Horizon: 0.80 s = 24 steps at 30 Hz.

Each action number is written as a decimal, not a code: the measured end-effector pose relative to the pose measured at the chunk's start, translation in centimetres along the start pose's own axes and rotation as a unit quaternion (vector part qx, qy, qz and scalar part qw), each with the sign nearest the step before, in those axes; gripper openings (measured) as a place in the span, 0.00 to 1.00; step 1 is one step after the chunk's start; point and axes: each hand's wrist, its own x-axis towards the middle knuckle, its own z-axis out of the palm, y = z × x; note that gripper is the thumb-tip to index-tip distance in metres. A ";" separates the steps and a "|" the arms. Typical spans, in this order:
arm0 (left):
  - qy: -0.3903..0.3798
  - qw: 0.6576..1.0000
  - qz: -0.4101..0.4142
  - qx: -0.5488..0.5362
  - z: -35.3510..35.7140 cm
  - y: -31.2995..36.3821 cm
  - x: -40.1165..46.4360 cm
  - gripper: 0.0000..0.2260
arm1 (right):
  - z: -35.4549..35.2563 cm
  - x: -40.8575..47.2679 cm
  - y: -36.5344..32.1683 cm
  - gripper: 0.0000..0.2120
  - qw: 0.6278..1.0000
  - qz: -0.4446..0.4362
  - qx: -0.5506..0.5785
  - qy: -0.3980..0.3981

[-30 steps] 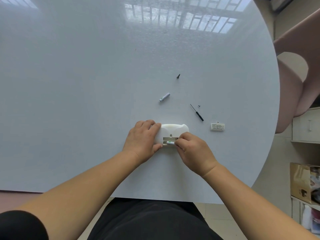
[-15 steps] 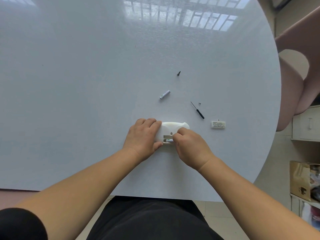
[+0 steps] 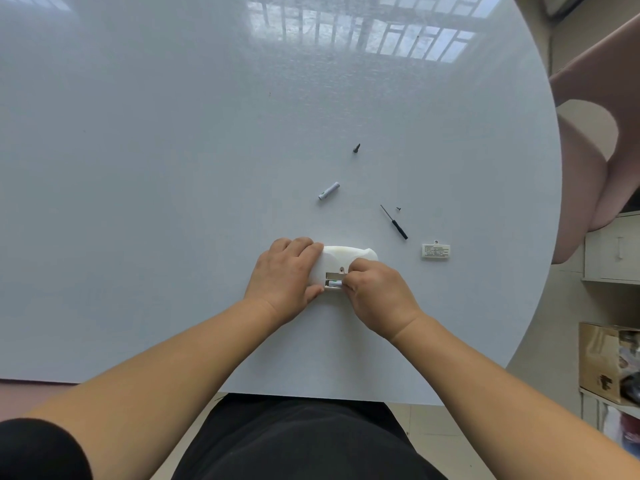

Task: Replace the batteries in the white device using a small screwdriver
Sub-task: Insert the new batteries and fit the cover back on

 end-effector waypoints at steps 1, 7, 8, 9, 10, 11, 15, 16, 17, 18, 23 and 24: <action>-0.001 1.000 0.001 -0.001 0.0 0.0 0.0 0.30 | 0.0 0.0 0.1 0.09 1.000 -0.003 -0.001 -0.001; -0.002 1.000 0.004 -0.004 -0.1 -0.1 0.1 0.30 | 0.1 -0.1 0.4 0.05 0.999 -0.032 0.002 0.011; -0.002 1.000 0.004 -0.007 -0.1 -0.1 0.1 0.30 | 0.2 -0.1 0.6 0.05 0.999 -0.040 0.006 0.019; -0.002 1.000 0.002 -0.009 0.0 -0.2 0.1 0.30 | 0.3 -0.1 0.7 0.05 0.999 -0.045 0.006 0.030; -0.002 1.000 -0.001 -0.012 0.0 -0.2 0.1 0.31 | 0.5 -0.2 0.9 0.05 0.998 -0.041 0.009 0.046; -0.001 1.000 -0.004 -0.014 0.0 -0.2 0.1 0.31 | 0.9 -0.4 0.9 0.05 0.997 -0.025 0.020 0.069; 0.004 1.000 -0.006 -0.017 -0.1 0.1 0.0 0.30 | 2.5 -1.8 -0.1 0.02 0.966 0.133 0.144 0.167; 0.004 1.000 -0.005 -0.016 -0.1 0.2 0.0 0.30 | 2.7 -2.0 -0.5 0.02 0.953 0.168 0.174 0.182; 0.005 1.000 -0.003 -0.014 -0.1 0.2 0.0 0.30 | 2.9 -2.2 -0.8 0.03 0.942 0.196 0.196 0.192; 0.006 1.000 -0.002 -0.011 -0.1 0.3 0.0 0.30 | 3.0 -2.2 -1.0 0.03 0.932 0.217 0.212 0.199; 0.012 1.000 -0.005 -0.008 0.0 0.3 0.0 0.29 | 3.1 -2.2 -1.2 0.06 0.893 0.320 0.247 0.199; 0.013 1.000 -0.006 -0.007 0.1 0.4 -0.1 0.29 | 3.2 -2.2 -1.3 0.07 0.888 0.332 0.250 0.196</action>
